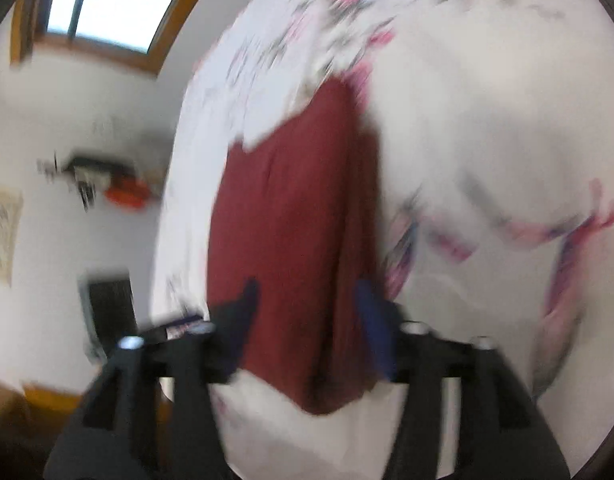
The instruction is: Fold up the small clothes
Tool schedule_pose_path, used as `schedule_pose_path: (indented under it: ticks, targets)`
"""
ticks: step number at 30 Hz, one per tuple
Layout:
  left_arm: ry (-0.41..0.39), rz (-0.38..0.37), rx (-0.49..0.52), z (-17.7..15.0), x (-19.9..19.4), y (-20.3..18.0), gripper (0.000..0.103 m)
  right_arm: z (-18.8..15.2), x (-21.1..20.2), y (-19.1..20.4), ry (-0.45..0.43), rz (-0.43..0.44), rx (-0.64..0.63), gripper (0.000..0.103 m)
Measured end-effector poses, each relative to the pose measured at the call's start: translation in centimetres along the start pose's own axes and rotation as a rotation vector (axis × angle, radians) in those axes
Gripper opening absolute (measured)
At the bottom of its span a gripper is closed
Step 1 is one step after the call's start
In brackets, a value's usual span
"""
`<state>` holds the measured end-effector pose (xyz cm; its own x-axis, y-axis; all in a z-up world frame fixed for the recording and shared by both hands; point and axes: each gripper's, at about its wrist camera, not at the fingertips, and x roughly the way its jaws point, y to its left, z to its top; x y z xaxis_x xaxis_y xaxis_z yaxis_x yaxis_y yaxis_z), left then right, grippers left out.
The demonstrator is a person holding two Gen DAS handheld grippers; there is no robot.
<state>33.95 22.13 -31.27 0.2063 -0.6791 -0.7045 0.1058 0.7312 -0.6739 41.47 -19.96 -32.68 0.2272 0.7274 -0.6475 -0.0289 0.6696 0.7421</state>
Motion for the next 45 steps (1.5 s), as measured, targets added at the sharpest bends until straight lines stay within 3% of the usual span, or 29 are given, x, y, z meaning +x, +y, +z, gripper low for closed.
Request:
schedule_pose_path:
  ticks: [3,5,8,12,16,20,22,23,24,26,29,31,32,33,36,39,45]
  targets:
    - [-0.047,0.040,-0.080,-0.5,-1.9,2.9,0.083,3.0,0.8,-2.7,0.048,0.108,0.121,0.077]
    - [-0.044,0.039,-0.158,-0.7,-2.1,5.3,0.083,4.3,2.2,-4.2,0.076,0.144,0.186,0.077]
    - [-0.020,0.009,-0.212,-1.2,-1.0,7.6,0.083,6.7,5.5,-4.7,0.150,0.159,0.202,0.077]
    - [0.011,-0.080,-0.257,-1.4,0.4,9.5,0.083,9.0,8.7,-4.0,0.228,0.088,0.156,0.075]
    - [0.028,-0.154,-0.255,-1.1,2.2,9.8,0.083,9.8,10.3,-3.5,0.270,0.090,0.123,0.077]
    - [0.079,-0.160,-0.210,-0.8,3.4,9.4,0.083,9.9,12.2,-2.0,0.309,0.112,0.080,0.077]
    - [0.092,-0.155,-0.192,0.1,3.6,9.2,0.082,10.0,12.5,-2.0,0.304,0.096,0.053,0.071]
    - [0.091,-0.162,-0.201,-0.2,3.2,9.4,0.082,10.1,12.5,-2.9,0.292,0.103,0.082,0.063]
    - [0.100,-0.172,-0.203,-0.1,3.3,9.3,0.082,10.3,12.9,-3.2,0.280,0.126,0.106,0.062]
    - [0.147,-0.225,-0.180,0.1,5.1,7.9,0.082,10.2,13.5,-2.6,0.275,0.164,0.098,0.070]
    - [0.175,-0.218,-0.161,0.3,7.2,6.1,0.083,10.0,15.0,-0.8,0.288,0.160,0.052,0.073]
    - [0.178,-0.220,-0.186,0.5,7.7,6.3,0.083,10.1,15.6,-0.7,0.294,0.162,0.058,0.071]
    - [0.178,-0.222,-0.198,0.5,7.7,6.4,0.082,10.2,15.5,-0.8,0.297,0.160,0.060,0.063]
    - [0.179,-0.218,-0.211,0.4,7.5,6.7,0.075,10.1,15.6,-0.9,0.297,0.154,0.064,0.051]
    - [0.198,-0.159,-0.232,0.3,7.3,6.8,0.055,9.8,15.9,-0.3,0.288,0.169,0.054,0.041]
    - [0.198,-0.151,-0.245,0.1,7.1,6.8,0.042,9.6,15.4,0.1,0.268,0.174,0.052,0.038]
    - [0.198,-0.119,-0.228,0.4,6.6,6.2,0.032,9.6,14.7,1.7,0.245,0.157,0.029,0.035]
